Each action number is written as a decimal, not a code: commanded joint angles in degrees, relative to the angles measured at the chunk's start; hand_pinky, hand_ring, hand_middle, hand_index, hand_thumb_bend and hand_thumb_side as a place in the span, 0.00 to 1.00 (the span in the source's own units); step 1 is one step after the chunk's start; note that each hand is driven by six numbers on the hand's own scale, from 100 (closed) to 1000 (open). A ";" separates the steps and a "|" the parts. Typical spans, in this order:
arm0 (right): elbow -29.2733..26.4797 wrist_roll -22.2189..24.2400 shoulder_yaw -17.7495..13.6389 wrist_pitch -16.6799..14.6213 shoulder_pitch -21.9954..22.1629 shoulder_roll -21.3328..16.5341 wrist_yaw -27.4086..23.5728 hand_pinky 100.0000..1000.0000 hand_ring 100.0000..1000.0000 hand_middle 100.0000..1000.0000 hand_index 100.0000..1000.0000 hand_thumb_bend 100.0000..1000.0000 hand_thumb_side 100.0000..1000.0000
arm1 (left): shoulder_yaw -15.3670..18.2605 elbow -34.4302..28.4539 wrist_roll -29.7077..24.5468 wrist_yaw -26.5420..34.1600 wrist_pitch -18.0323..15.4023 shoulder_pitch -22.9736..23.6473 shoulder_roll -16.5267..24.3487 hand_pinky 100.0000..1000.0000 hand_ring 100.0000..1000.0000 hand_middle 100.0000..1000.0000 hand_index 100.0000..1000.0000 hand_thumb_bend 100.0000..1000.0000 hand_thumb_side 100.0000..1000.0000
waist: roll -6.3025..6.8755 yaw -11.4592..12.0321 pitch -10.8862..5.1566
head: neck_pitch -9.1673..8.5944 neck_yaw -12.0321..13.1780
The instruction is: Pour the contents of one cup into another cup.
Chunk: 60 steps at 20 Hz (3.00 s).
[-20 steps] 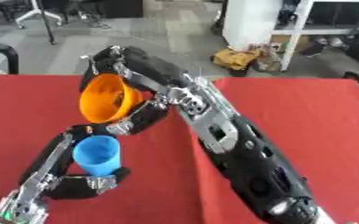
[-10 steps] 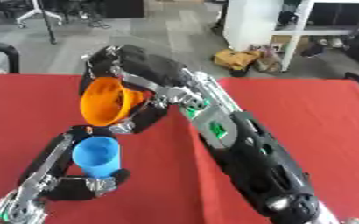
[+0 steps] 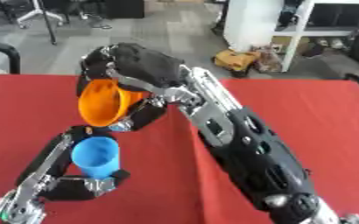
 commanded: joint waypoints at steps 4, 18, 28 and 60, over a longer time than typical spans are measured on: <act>-1.15 -1.51 0.26 -1.71 -1.60 -0.37 3.76 0.34 0.24 0.16 0.25 0.00 0.00 | 0.43 -1.02 -0.80 0.08 -0.28 -0.79 0.91 0.33 0.32 0.41 0.60 0.49 0.00 | 0.22 0.10 -1.14 | -0.62 -0.09; -2.56 -4.92 1.48 -5.00 -1.77 -0.07 11.41 0.34 0.16 0.15 0.27 0.00 0.00 | 0.51 -0.95 -1.62 0.49 -0.54 -0.82 0.79 0.33 0.32 0.41 0.60 0.49 0.00 | 0.20 0.10 -1.15 | -0.65 -0.05; -2.85 -7.86 2.00 -6.44 -1.63 0.28 15.94 0.33 0.16 0.13 0.28 0.00 0.00 | 0.45 -1.08 -2.66 0.90 -0.72 -0.74 0.72 0.33 0.33 0.41 0.60 0.50 0.00 | 0.26 0.16 -1.11 | -0.59 -0.05; -3.73 -17.39 2.66 -8.81 -1.09 0.03 21.99 0.35 0.20 0.15 0.29 0.00 0.00 | 1.21 -1.86 -6.02 2.95 -2.09 -0.03 1.07 0.33 0.36 0.42 0.60 0.51 0.00 | 0.50 0.46 -1.03 | -0.94 -0.01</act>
